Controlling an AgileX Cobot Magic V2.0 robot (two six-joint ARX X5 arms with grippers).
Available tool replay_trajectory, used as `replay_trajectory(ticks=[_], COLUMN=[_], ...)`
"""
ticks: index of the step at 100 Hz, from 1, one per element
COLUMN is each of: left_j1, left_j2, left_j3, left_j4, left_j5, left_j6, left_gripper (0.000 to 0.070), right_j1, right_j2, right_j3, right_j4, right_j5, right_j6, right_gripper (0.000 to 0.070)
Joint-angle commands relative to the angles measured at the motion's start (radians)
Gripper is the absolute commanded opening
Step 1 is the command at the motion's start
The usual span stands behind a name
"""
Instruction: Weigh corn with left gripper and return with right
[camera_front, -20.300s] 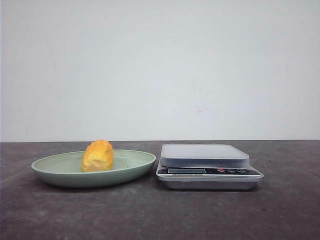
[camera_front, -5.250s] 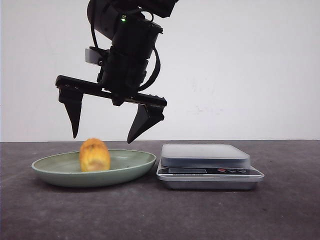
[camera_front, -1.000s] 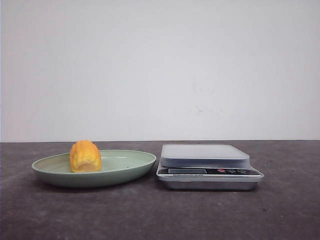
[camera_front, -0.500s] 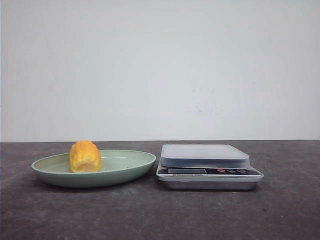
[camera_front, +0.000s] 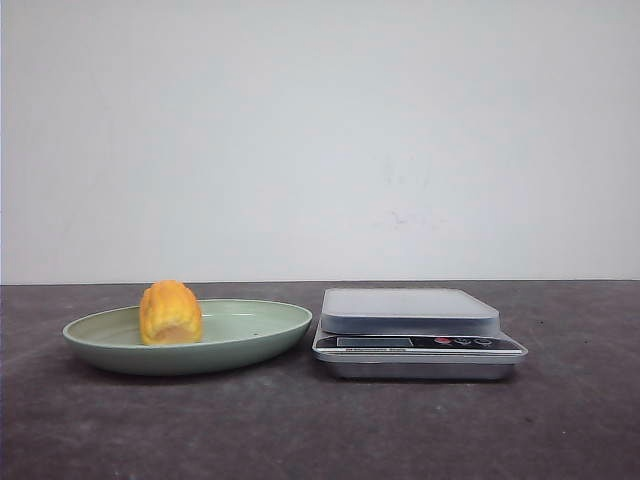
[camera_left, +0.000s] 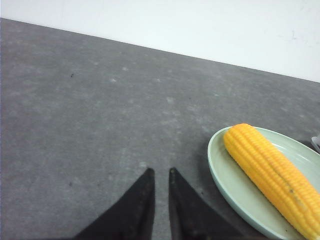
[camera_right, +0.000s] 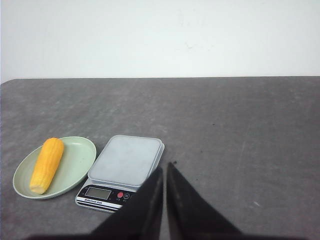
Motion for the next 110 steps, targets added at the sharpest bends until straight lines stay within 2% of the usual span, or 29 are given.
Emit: replay_trajectory(ticks=[1,72,87,98,110], left_j1=[0.001,0.001,0.001,0.001,0.001], left_j2=[-0.001,-0.001,-0.001,-0.001,-0.001], left_j3=[-0.018,-0.018,-0.018,-0.018,-0.018], left_j4=[-0.005,-0.005,-0.005,-0.005,-0.005], left_j5=[0.001,0.001,0.001,0.001,0.001], left_j6=[0.01,0.01,0.01,0.01,0.01], left_gripper=[0.0006,0.0006,0.0006,0.0006,0.0006], right_j1=[0.003,0.003,-0.026,-0.121,-0.24], right_j2=[0.003,0.003,-0.003,-0.006,-0.026], right_j3=[0.009,0.009,0.008,-0.033,-0.165], right_j4=[0.012,0.012,0.027,0.135,0.35], right_j5=[0.0,0.0,0.009,0.008,0.006], right_j6=[0.003,0.002,-0.082,-0.131,-0.195], right_gripper=[0.0006,0.0006,0.0006,0.0006,0.0006])
